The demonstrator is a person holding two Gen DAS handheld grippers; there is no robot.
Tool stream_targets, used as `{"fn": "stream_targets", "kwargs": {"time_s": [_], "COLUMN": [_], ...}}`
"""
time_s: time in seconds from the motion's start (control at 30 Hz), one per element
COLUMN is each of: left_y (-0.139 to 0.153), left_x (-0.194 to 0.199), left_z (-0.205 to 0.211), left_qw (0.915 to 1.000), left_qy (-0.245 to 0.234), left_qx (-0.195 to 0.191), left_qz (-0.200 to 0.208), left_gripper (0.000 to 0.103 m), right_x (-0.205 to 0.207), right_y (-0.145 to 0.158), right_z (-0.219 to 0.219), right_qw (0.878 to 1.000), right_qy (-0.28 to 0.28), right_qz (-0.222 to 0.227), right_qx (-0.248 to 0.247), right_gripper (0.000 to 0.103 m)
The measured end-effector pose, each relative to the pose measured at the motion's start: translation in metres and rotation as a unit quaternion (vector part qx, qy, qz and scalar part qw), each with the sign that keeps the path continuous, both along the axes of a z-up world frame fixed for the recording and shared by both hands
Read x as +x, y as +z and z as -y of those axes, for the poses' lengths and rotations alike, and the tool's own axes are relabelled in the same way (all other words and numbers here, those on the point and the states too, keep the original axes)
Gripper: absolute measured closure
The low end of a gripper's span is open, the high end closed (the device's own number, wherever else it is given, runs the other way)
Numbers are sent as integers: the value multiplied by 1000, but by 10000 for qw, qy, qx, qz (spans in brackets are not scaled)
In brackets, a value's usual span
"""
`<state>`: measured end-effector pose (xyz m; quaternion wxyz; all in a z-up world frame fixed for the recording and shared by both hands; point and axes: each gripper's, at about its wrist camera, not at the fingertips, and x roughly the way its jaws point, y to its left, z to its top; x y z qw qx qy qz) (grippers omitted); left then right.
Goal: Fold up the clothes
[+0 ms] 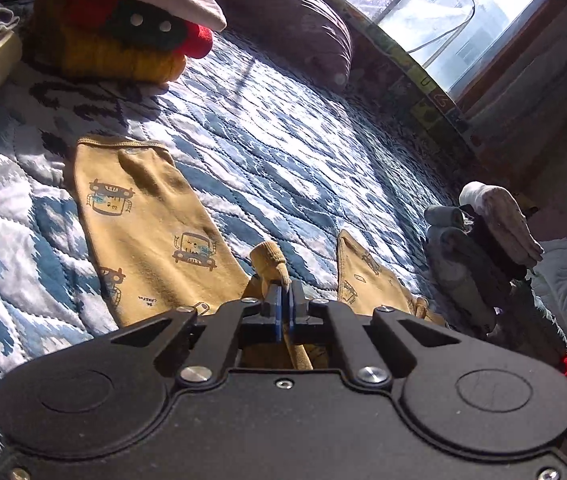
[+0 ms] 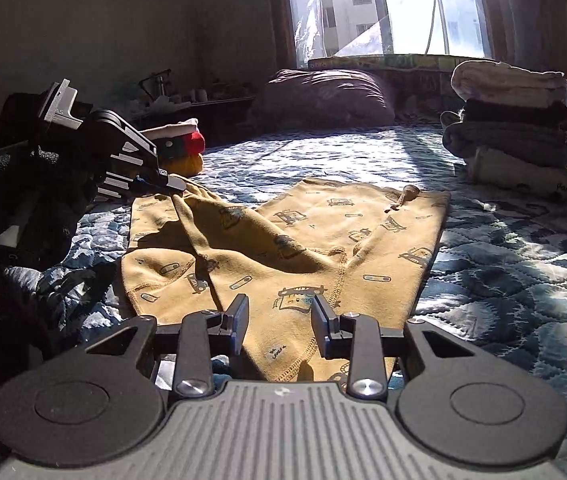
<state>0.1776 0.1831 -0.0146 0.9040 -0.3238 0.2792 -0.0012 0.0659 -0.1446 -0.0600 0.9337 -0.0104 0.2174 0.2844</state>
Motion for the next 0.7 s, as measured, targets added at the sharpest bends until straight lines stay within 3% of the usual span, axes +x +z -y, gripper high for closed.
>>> {"fn": "stream_targets", "kwargs": {"time_s": [0.1,0.3,0.47,0.7], "left_y": [23,50,63,74], "left_x": [0,17,38,73], "left_z": [9,39,67,114], "left_qw": [9998,9990,9980,9961], "left_qy": [-64,-237,-462,-770], "left_qx": [-82,-44,-41,115], "left_qz": [183,383,436,422], "left_gripper": [103,103,103,103], "right_x": [-7,-17,-13,-26], "right_y": [-3,-5,-12,-5], "right_z": [-11,-16,-4,5], "right_qw": [9990,9953,9952,9936], "right_qy": [171,196,64,17], "right_qz": [114,358,260,742], "right_qx": [-409,-878,-944,-857], "right_gripper": [61,61,63,65]}}
